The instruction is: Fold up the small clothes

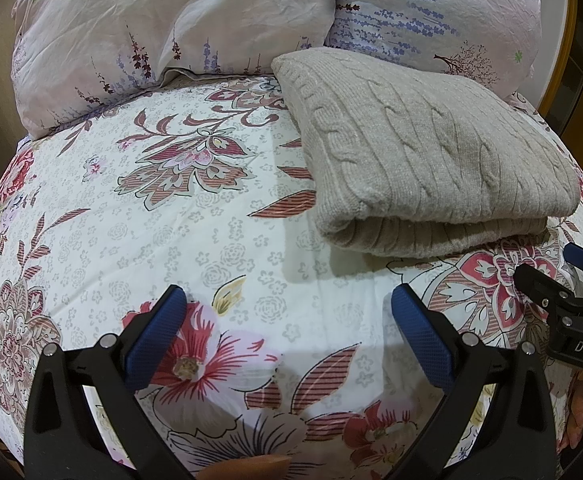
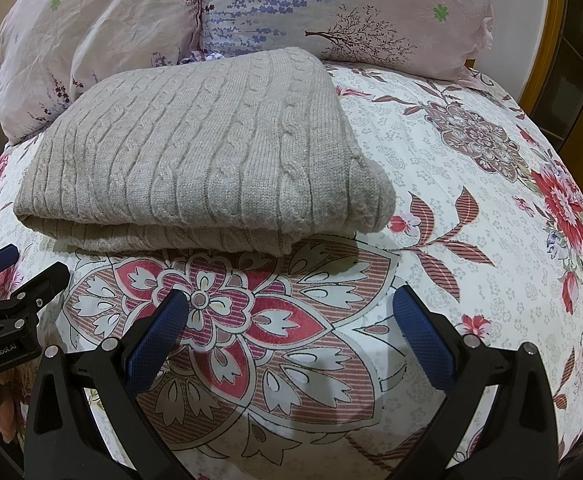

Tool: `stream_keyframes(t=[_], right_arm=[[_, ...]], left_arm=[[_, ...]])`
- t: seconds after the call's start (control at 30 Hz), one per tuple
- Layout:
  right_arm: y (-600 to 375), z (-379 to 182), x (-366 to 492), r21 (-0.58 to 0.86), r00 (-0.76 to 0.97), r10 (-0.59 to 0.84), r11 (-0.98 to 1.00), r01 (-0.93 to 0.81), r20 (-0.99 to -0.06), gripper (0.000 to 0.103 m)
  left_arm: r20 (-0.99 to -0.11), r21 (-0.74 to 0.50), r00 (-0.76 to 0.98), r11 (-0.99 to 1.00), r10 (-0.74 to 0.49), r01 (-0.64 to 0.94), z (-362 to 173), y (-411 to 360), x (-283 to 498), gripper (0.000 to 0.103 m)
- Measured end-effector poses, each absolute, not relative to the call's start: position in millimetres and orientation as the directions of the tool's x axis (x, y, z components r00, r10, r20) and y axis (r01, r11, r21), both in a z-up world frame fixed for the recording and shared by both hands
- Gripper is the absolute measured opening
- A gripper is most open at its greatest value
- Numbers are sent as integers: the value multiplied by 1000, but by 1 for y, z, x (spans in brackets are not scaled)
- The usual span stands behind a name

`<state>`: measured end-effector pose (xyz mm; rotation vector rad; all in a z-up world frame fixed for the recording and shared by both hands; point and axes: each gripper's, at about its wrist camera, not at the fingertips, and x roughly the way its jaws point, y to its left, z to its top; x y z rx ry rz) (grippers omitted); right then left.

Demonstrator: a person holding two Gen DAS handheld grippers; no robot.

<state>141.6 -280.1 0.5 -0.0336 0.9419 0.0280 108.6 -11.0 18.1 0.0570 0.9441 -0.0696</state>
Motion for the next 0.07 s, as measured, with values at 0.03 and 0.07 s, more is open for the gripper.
stream_keyframes(t=[0.03,0.07], right_arm=[[-280,1,142,-17,588,9,999,-39,-809,102],[-280,1,142,-17,588,9,999,-39,-809,102]], left_arm=[[-811,18,584,996,-35,85,18,-12,109,101],[-811,18,584,996,-35,85,18,-12,109,101]])
